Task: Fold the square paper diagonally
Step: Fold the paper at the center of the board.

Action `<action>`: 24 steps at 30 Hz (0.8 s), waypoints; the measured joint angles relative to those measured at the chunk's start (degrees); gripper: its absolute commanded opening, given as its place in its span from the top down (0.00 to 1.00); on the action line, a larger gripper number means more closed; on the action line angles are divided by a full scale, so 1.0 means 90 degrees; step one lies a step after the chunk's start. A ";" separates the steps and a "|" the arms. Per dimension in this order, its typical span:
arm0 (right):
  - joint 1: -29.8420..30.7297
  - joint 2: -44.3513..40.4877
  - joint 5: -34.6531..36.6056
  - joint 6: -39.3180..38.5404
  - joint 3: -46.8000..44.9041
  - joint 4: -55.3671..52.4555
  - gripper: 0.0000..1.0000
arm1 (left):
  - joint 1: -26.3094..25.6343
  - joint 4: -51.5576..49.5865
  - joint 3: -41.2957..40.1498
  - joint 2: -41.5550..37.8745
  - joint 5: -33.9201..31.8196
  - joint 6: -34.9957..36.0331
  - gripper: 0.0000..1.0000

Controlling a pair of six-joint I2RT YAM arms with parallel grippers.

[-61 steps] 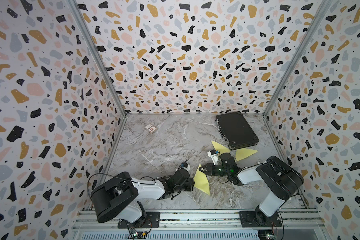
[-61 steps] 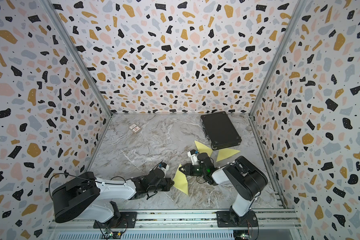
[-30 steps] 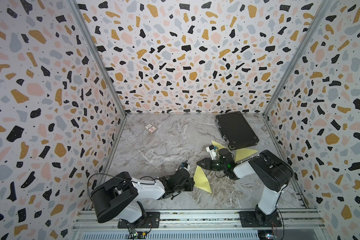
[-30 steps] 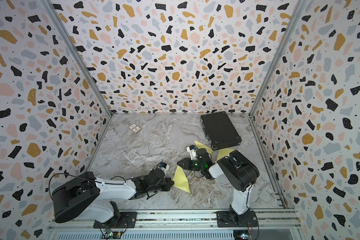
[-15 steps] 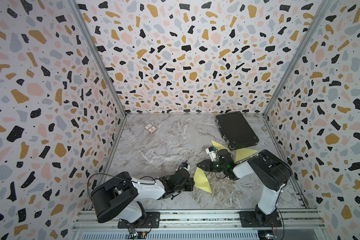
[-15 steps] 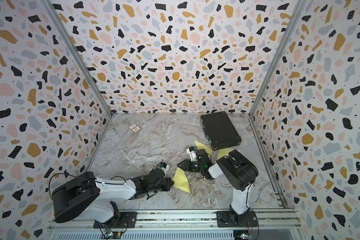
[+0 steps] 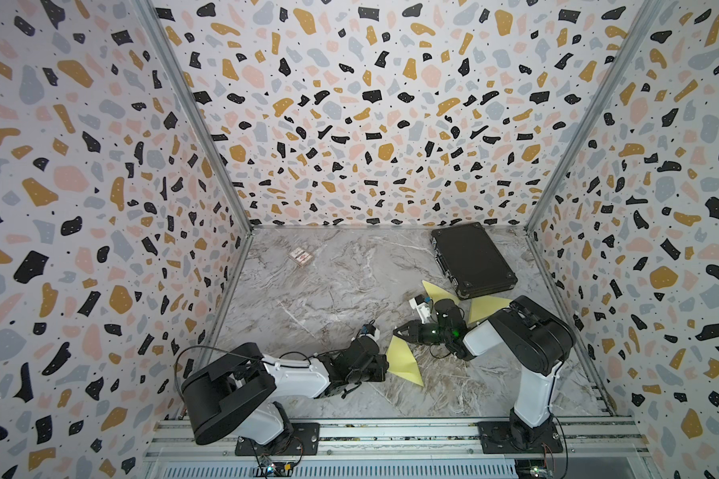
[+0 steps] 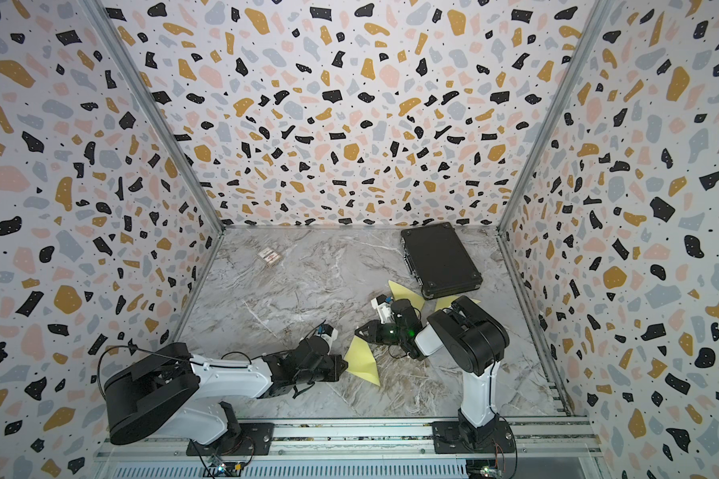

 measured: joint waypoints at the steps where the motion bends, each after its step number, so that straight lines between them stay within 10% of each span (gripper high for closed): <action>1: -0.0002 0.0024 -0.0034 0.0039 0.0000 0.0070 1.00 | 0.0002 0.0000 0.0000 0.0000 -0.0002 -0.0002 1.00; 6: -0.0002 0.0058 -0.0056 0.0112 0.0029 0.0117 1.00 | 0.0000 -0.0002 0.0000 0.0000 -0.0002 -0.0002 1.00; 10: -0.0002 -0.0078 0.0000 0.0022 0.0097 -0.0243 0.48 | 0.0000 -0.0002 0.0000 0.0000 -0.0005 -0.0002 1.00; 12: -0.0002 -0.0391 0.0109 -0.0092 0.0163 -0.0661 0.38 | 0.0000 -0.0005 0.0000 -0.0005 -0.0005 0.0000 1.00; 24: 0.0464 -0.2450 0.1134 0.0085 -0.0692 -0.3055 0.36 | -0.0005 -0.0022 0.0007 -0.0007 -0.0027 0.0000 1.00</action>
